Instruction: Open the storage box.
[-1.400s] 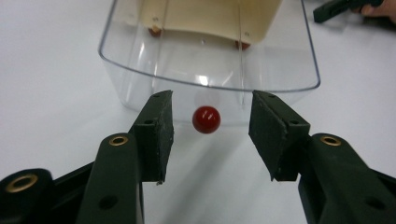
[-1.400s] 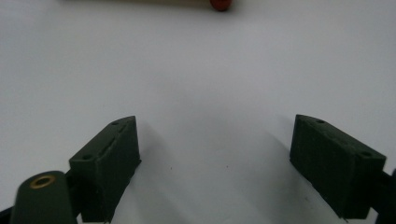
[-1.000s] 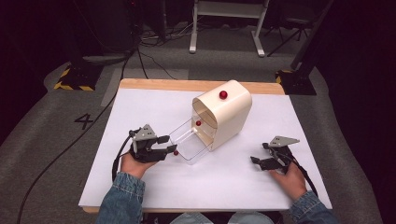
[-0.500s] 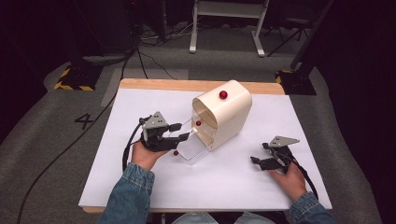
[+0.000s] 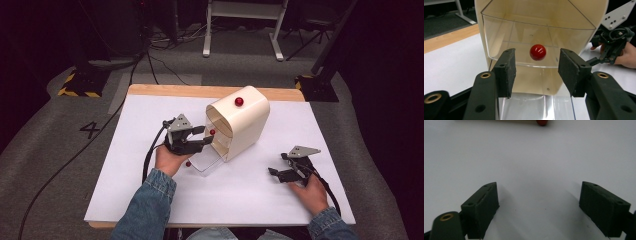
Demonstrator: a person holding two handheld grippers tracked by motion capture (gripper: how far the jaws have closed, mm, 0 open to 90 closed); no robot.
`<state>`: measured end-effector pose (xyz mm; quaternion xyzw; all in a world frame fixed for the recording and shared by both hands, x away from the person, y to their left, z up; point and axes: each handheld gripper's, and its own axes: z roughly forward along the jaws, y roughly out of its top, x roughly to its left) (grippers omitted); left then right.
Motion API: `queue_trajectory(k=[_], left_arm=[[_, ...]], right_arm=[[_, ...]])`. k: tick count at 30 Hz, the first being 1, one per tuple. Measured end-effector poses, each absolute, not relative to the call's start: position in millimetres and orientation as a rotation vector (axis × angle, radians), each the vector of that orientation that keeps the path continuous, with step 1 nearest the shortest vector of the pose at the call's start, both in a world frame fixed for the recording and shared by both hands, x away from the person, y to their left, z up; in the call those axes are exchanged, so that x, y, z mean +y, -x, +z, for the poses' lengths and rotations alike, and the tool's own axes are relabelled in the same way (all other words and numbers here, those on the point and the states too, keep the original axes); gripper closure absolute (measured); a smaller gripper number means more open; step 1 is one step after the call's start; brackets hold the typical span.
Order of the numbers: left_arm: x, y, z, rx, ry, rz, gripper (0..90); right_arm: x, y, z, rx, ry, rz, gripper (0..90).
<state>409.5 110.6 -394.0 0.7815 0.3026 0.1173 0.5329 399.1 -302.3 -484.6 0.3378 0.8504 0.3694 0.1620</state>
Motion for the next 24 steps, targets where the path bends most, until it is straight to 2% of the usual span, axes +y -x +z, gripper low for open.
queue_trajectory(k=[7, 12, 15, 24], left_arm=[[103.6, -415.7, -400.2, 0.737, -1.872, 0.273, 54.6], [101.8, -417.5, -401.0, 0.715, -1.870, 0.275, 63.1], [102.1, -416.6, -400.0, 0.695, -1.870, 0.272, 72.5], [102.8, -411.8, -397.8, 0.689, -1.893, 0.298, 73.9]], right_arm=[[-302.3, -399.2, -484.6, 2.426, -0.962, 1.054, 15.8], [-302.2, -399.0, -484.6, 2.425, -0.961, 1.052, 15.8], [-302.2, -399.1, -484.6, 2.425, -0.962, 1.053, 15.8], [-302.2, -399.0, -484.6, 2.426, -0.965, 1.054, 15.8]])
